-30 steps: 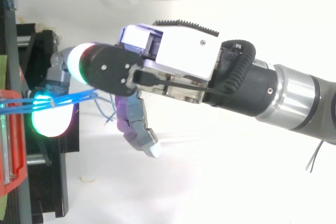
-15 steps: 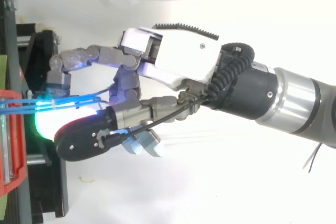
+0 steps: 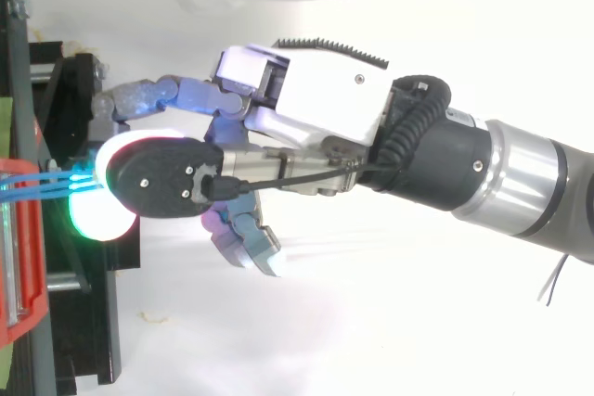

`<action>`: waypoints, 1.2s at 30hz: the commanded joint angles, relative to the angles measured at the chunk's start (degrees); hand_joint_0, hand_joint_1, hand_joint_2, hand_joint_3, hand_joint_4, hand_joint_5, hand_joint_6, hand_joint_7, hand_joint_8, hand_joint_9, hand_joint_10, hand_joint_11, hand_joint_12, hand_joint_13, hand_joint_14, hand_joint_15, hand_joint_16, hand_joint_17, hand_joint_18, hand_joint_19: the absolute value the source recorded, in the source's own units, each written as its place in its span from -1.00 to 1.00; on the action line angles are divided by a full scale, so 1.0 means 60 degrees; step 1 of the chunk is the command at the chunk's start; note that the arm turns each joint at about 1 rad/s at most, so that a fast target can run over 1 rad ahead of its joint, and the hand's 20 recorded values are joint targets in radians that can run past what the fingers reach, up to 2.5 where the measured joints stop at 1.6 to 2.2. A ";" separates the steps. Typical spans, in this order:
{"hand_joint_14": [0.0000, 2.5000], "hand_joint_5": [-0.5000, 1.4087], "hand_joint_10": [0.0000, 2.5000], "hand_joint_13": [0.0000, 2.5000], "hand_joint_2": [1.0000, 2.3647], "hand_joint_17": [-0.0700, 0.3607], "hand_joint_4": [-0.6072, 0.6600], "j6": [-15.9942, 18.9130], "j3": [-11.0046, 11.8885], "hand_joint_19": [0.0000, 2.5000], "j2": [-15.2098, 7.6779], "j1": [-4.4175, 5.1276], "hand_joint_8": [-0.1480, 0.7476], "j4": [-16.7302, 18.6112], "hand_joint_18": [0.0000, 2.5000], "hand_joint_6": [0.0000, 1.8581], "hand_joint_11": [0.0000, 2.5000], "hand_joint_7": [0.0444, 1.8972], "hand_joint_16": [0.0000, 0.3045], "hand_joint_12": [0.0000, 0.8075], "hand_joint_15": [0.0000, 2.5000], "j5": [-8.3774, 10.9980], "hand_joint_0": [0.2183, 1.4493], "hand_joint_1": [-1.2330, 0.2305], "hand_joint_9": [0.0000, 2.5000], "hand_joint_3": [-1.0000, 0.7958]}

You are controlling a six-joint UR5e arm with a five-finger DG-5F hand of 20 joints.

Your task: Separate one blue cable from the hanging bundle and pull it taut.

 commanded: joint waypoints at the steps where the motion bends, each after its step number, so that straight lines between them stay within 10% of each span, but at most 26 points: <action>1: -0.98 -0.33 -0.98 0.33 -0.99 0.05 0.18 0.0090 0.0000 -0.47 0.0000 0.0010 -0.39 -0.0054 0.03 -0.46 -0.66 0.38 -0.55 -0.16 -0.37 0.0247 -0.43 0.26 0.67 -0.35; 16: -0.98 -0.32 -0.98 0.34 -0.97 -0.05 0.18 0.0046 0.0000 -0.45 0.0000 0.0039 -0.35 -0.0186 0.04 -0.46 -0.57 0.38 -0.61 -0.14 -0.36 0.1009 -0.21 -0.15 0.72 -0.09; 36: -0.98 -0.33 -0.98 0.37 -0.93 0.19 0.24 -0.0335 0.0000 -0.59 0.0000 0.0039 -0.15 -0.0186 0.17 -0.46 -0.57 0.45 -0.46 0.02 -0.40 0.0965 -0.39 -0.34 0.71 0.05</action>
